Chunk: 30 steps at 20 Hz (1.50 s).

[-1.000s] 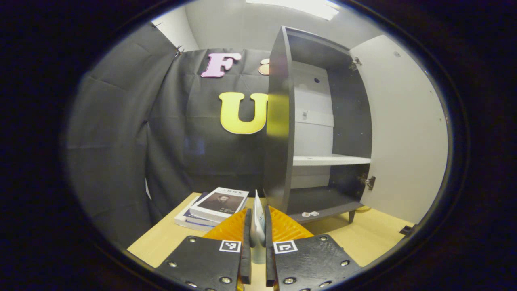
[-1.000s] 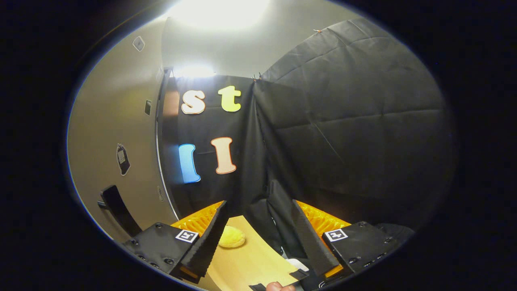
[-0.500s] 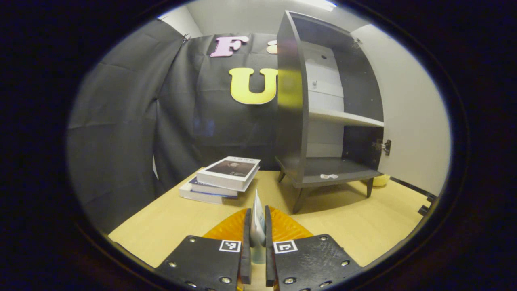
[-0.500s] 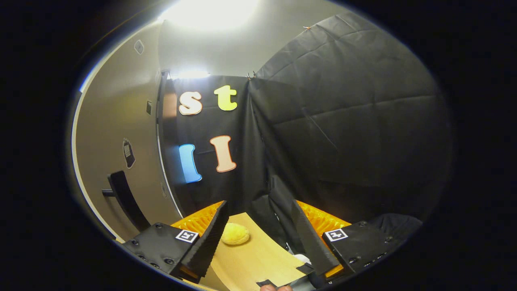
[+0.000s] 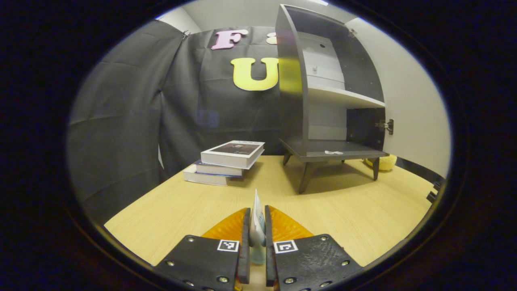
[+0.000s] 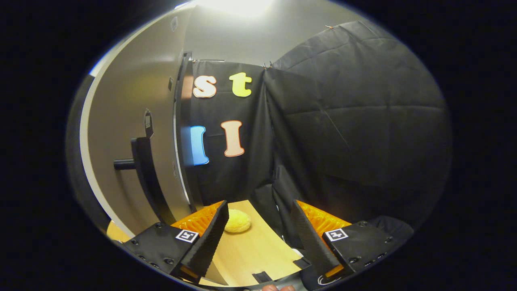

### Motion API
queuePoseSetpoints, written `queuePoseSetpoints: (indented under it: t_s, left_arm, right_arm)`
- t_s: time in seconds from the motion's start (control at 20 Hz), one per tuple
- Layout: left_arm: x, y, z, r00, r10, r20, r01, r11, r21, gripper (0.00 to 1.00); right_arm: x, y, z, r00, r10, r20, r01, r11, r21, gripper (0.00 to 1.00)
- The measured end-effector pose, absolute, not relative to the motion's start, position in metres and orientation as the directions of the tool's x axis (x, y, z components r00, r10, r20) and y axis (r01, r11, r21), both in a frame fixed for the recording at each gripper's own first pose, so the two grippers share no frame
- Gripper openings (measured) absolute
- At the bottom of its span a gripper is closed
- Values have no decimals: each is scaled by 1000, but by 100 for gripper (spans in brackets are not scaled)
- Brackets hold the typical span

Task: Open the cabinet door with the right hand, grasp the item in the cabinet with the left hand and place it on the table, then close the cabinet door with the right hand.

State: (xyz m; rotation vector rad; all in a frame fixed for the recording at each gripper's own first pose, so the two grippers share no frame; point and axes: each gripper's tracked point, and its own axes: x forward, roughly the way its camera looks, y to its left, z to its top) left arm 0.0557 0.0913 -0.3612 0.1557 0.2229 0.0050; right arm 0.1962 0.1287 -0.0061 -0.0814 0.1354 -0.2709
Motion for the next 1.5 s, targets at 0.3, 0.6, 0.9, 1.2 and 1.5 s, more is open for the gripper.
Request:
queuePoseSetpoints:
  t_s: [0.3, 0.6, 0.9, 1.2, 1.5]
  left_arm:
    - [37, 91, -375, 967, 1, -254, 47, 983, 180, 15]
    - [20, 86, -326, 979, 7, -204, 53, 957, 287, 96]
    - [-26, 51, -208, 994, 59, -90, -25, 940, 341, 94]
    - [-37, -12, -100, 999, 52, 10, -52, 959, 278, 96]
    - [-25, -93, -39, 989, -140, 41, 134, 983, 129, 95]
  right_arm:
    - [187, 135, -3, 956, -268, -119, 261, 963, -71, 93]
    - [184, 132, -13, 965, -239, -107, 230, 969, -89, 98]
    - [199, 121, -34, 979, -161, -129, 149, 984, -99, 98]
    - [214, 129, -8, 994, -48, -95, 40, 996, -85, 93]
    - [213, 159, 35, 995, 93, -47, -98, 988, -119, 93]
